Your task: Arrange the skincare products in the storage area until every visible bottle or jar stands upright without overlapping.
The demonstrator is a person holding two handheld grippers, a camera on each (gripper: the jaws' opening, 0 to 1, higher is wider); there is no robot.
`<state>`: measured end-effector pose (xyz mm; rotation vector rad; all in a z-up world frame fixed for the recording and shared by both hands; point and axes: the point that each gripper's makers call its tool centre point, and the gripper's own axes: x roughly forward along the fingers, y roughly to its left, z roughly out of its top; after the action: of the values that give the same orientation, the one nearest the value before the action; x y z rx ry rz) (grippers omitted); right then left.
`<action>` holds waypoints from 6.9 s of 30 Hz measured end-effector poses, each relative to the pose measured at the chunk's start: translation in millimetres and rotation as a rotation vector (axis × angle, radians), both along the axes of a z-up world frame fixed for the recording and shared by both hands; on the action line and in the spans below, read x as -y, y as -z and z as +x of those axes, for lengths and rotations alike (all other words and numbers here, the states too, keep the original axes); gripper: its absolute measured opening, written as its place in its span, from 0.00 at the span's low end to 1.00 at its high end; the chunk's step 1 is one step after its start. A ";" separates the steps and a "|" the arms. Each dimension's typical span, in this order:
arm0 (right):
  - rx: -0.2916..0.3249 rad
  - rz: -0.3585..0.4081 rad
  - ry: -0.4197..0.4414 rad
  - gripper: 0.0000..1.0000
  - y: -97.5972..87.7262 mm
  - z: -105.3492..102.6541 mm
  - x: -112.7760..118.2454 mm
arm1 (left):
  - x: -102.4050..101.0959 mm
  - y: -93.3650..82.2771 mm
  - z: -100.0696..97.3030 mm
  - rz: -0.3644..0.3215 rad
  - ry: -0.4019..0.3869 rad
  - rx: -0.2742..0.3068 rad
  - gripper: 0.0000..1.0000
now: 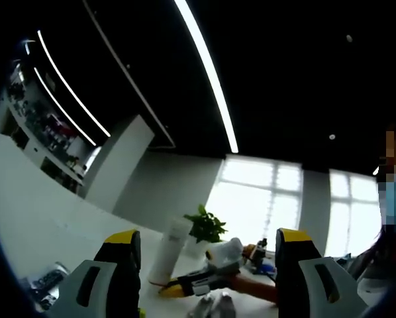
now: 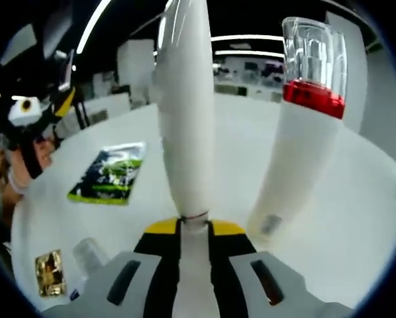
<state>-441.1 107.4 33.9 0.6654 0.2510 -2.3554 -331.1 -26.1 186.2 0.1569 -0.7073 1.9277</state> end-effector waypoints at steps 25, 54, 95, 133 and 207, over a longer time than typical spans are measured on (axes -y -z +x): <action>-0.082 0.040 0.007 0.00 -3.5 -13.2 3.4 | -0.8 1.0 0.4 -0.001 0.000 0.004 0.85; -0.052 -0.374 -0.513 0.41 -79.6 86.0 61.8 | -1.8 10.0 -7.9 -0.030 -0.002 0.026 0.85; -0.070 0.124 -0.662 0.23 0.1 92.2 55.5 | -6.0 21.2 -10.8 -0.055 -0.007 0.045 0.85; -0.176 -0.894 -0.673 0.22 -184.3 150.1 100.7 | -68.0 60.2 59.4 -0.249 0.418 0.049 0.35; 0.037 -0.698 -0.646 0.49 -130.3 132.7 79.6 | -19.0 31.9 46.4 -0.179 0.455 0.249 0.21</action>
<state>-308.3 27.7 164.2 0.2269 -0.3264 -1.6392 -284.7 -7.1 154.4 -0.3350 -0.6611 1.5713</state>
